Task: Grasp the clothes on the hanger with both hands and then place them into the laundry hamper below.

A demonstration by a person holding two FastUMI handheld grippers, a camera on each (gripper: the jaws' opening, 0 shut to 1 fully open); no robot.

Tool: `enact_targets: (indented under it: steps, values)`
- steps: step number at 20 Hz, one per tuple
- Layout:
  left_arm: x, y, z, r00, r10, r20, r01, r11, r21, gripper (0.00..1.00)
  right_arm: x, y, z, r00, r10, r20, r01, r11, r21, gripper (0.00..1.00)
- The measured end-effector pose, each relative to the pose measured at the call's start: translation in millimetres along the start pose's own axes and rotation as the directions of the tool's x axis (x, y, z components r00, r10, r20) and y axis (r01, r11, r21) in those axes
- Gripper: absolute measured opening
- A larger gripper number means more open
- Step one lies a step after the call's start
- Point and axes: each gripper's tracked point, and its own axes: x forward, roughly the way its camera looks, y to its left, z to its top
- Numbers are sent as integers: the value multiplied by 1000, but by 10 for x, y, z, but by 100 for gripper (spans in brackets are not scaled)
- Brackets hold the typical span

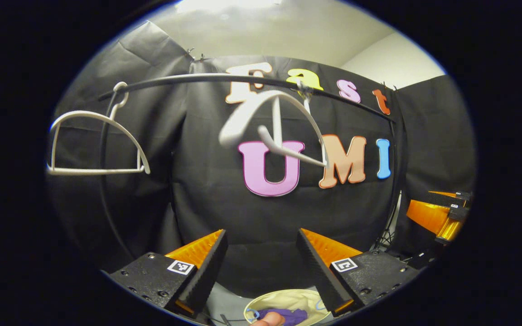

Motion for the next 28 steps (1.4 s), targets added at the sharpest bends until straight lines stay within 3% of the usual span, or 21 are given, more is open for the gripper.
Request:
enact_targets:
  steps: [5,6,10,14,17,18,19,24,28]
  values:
    - [-172,-72,283,999,-4,44,5,1000,-24,94,-94,57,154,998,70,-1,-70,997,-12,99]
    - [-200,-93,327,999,-1,52,3,1000,-29,94,-105,43,154,997,80,-10,-81,997,-14,95]
    - [-310,-184,421,996,21,82,-15,997,-73,94,-187,-19,199,991,131,0,-131,991,-27,99]
    - [-293,-320,295,999,30,40,-27,997,-74,93,-331,-65,206,981,192,2,-191,981,-26,100]
    - [-281,-543,272,999,4,34,-1,997,-76,93,-403,-230,266,983,183,18,-182,983,-29,100]
    - [-276,-587,261,1000,0,29,2,998,-68,92,-419,-258,297,982,188,29,-187,982,-27,95]
    - [-280,-644,254,1000,-3,27,4,998,-60,93,-432,-307,305,981,189,33,-188,982,-26,100]
    - [-237,-962,227,999,-20,36,22,999,-41,93,-419,-761,392,991,86,98,-82,995,-50,100]
    - [-160,-1056,238,997,11,77,-5,997,-73,96,-456,-943,374,989,97,109,-92,994,-51,99]
